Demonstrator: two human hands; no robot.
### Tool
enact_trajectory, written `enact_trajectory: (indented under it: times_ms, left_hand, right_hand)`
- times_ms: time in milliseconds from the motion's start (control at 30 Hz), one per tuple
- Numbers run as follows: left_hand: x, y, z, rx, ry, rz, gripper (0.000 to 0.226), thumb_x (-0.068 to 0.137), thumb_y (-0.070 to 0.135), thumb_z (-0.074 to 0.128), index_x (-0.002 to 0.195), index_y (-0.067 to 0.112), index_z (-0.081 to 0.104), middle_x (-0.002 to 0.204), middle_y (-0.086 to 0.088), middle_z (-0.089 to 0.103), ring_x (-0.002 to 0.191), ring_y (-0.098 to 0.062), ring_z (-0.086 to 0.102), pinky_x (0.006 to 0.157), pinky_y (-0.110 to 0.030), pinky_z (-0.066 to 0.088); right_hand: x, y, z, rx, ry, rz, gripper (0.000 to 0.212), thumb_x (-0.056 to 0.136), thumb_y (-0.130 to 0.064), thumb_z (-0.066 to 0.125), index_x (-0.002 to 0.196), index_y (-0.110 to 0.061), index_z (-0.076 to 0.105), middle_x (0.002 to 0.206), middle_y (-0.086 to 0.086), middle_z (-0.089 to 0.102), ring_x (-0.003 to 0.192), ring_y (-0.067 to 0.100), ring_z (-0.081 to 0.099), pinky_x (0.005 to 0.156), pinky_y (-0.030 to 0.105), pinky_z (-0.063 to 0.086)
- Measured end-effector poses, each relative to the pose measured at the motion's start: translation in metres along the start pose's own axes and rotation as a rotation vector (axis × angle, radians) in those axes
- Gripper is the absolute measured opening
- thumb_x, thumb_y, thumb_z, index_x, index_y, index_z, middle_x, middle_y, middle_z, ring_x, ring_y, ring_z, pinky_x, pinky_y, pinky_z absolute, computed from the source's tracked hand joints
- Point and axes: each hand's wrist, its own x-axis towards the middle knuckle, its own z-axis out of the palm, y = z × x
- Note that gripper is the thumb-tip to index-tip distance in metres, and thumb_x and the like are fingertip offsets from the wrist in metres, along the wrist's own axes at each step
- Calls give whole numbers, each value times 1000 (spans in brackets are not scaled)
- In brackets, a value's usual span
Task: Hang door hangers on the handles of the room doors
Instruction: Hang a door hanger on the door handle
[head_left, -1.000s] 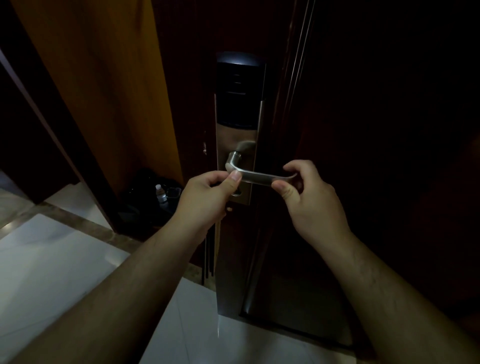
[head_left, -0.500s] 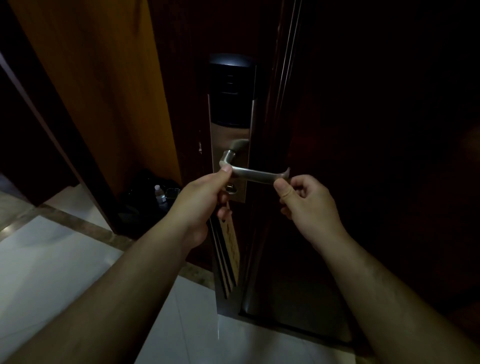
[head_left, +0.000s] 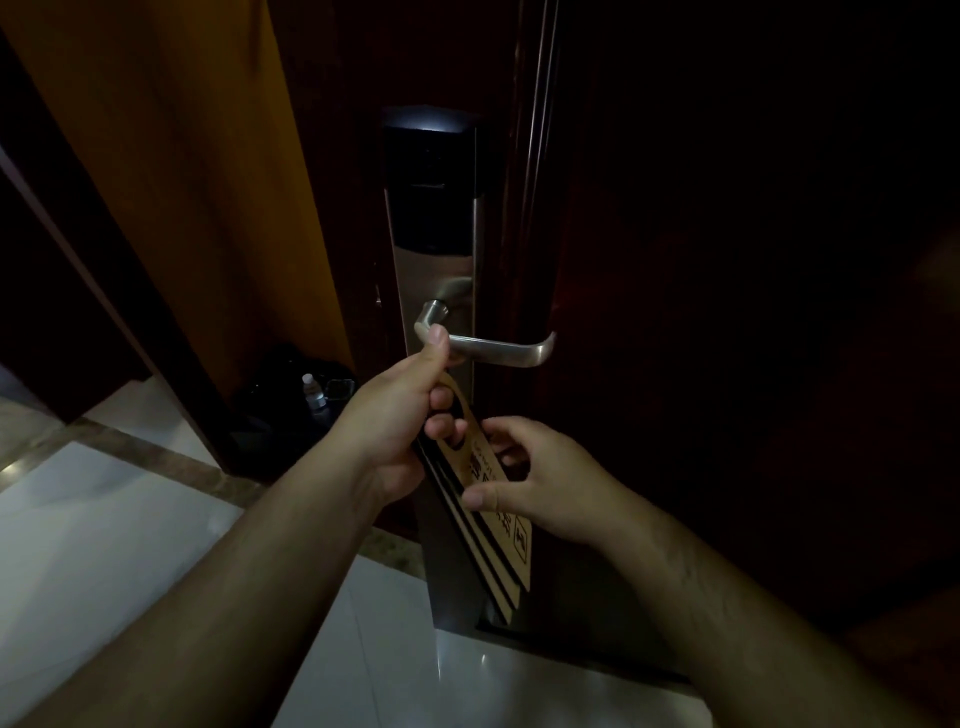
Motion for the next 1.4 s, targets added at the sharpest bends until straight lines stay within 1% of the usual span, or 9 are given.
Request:
enact_trajectory:
  times_ms: [100,367,500,633,733,933,1133,1267,1400]
  left_hand:
    - [3,-2,-3,-8,-16,9,48,92,55,53,123,18,63,55,8,38,44,-5,36,61,-26,45]
    - [5,-3,-3,-28,-54,1,45,89,58,53,112,21,64,54,9,36,42,-5,34,61,-25,44]
    - [7,-2,0,-35,-58,0,52,92,57,50,121,16,60,54,8,38,45,-5,37,61,-24,46]
    - [8,-1,0,34,-69,7,50,93,56,48,117,16,64,57,6,46,49,-7,43,65,-27,45]
    - [9,-2,-1,78,-84,15,45,94,55,48,110,18,66,67,2,58,56,-10,53,65,-29,47]
    - [4,-2,5,158,-47,62,50,94,56,44,113,18,70,89,-14,72,81,-21,68,72,-31,57]
    - [1,-1,3,54,-53,52,63,81,63,55,121,16,66,66,5,53,57,-10,52,70,-30,51]
    - [-2,-2,5,63,-37,70,58,84,64,55,117,17,66,63,6,48,55,-10,47,68,-30,51]
    - [-6,-2,6,78,-10,78,54,88,63,53,115,17,65,63,5,46,53,-10,45,73,-32,49]
  right_hand:
    - [1,-1,-2,-32,25,-25,85,66,-55,81,139,-36,43,121,-22,43,102,-6,47,77,14,42]
    - [2,1,-3,-2,9,-8,83,68,-51,81,139,-38,40,125,-19,37,111,-2,44,82,15,42]
    - [2,1,-6,-51,34,-12,77,65,-54,81,132,-40,43,122,-21,40,112,0,44,82,18,43]
    - [-2,1,-13,-17,75,14,77,64,-48,84,127,-37,40,117,-19,48,103,0,53,77,19,50]
    - [-10,2,-21,-33,91,4,77,66,-43,84,125,-38,35,109,-20,51,96,-2,56,69,17,52]
    - [-24,5,-32,-95,151,-43,82,66,-42,85,130,-37,33,113,-23,44,101,-3,49,73,19,52]
    - [-34,13,-40,12,253,-76,84,66,-40,83,130,-43,29,126,-22,40,116,-4,42,81,10,39]
    - [-32,13,-43,150,345,-84,83,64,-45,80,127,-50,26,131,-19,42,127,5,42,97,25,43]
    - [-26,10,-40,191,355,-85,86,59,-55,75,132,-46,29,136,-12,46,125,8,48,98,37,50]
